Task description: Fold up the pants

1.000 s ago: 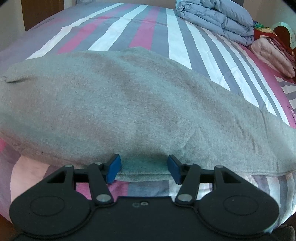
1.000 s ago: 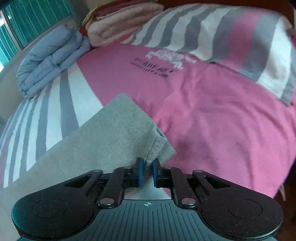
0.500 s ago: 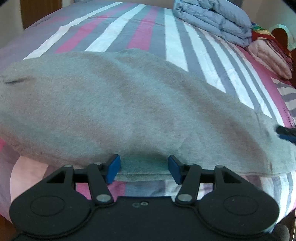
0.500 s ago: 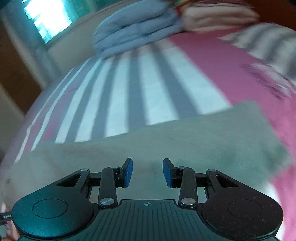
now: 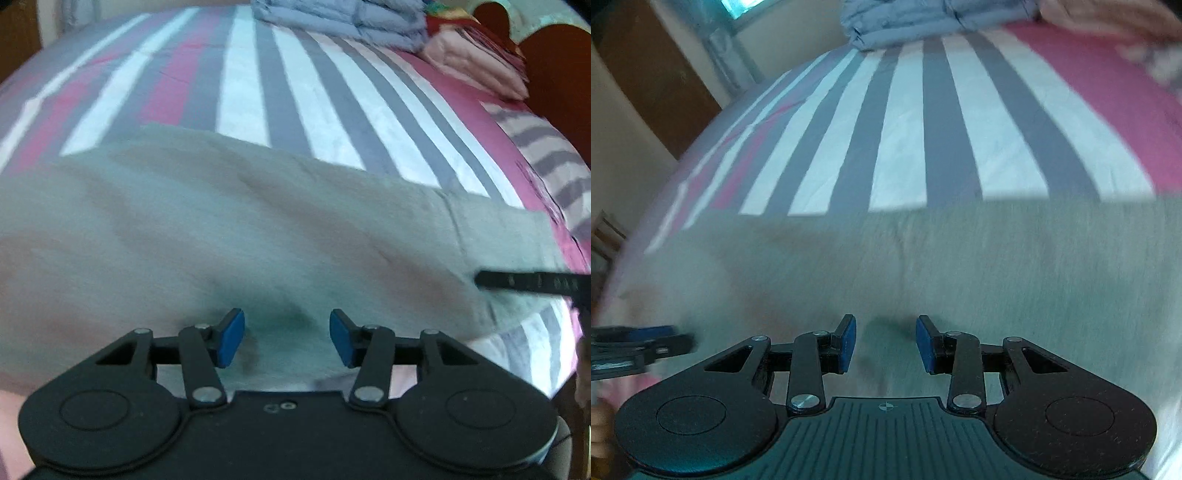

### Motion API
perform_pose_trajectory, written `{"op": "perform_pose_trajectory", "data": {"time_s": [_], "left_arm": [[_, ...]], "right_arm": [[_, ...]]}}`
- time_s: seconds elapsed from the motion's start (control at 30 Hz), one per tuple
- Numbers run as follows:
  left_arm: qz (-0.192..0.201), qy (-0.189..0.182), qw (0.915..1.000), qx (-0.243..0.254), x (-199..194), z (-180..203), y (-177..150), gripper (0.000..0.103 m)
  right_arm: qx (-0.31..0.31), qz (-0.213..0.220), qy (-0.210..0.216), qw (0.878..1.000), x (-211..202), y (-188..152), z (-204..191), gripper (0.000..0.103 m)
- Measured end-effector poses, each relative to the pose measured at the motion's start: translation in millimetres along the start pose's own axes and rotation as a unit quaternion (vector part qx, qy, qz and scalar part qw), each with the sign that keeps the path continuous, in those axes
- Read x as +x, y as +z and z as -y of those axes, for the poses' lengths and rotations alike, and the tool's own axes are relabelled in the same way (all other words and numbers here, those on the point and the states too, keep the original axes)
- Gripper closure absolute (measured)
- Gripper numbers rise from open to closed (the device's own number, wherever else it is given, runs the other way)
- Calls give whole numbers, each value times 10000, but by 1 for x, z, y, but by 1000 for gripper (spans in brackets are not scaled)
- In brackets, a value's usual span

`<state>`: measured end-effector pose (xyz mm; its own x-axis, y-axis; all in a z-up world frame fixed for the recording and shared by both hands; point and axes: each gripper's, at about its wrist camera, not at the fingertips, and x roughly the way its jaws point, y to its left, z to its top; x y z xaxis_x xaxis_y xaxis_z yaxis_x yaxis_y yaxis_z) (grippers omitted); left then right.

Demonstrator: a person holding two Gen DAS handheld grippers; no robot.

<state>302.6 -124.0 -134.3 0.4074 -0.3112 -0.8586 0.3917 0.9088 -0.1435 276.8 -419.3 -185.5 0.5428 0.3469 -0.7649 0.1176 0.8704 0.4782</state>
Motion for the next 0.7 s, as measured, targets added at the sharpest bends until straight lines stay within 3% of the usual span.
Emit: {"op": "perform_pose_trajectory", "data": {"time_s": [0.07,0.17,0.23,0.33,0.43,0.57,0.63,0.7], "left_arm": [[-17,83,10000,45,6,6,0,62],[-76,182,9997,115,15,11,0,62],[-88,305,9994,156,22,14,-1,62],[6,482,9986,224,34,16,5,58],[140,671,9974,226,45,16,14,56],[223,774,9964,-281,45,4,28,60],[247,649,9964,-495,33,-1,28,62],[252,590,9974,-323,26,3,21,62]], "right_arm": [[-138,156,-222,9995,-5,2,2,67],[-862,288,-593,9941,1,22,-7,67],[-983,-64,-577,9935,15,33,-8,67],[-1187,-96,-520,9915,24,23,-16,67],[-1372,130,-722,9878,40,19,-15,67],[-1333,475,-1319,9811,66,44,-14,67],[-1181,466,-1308,9833,63,54,-15,67],[-1177,609,-1002,9861,45,55,-21,67]]}}
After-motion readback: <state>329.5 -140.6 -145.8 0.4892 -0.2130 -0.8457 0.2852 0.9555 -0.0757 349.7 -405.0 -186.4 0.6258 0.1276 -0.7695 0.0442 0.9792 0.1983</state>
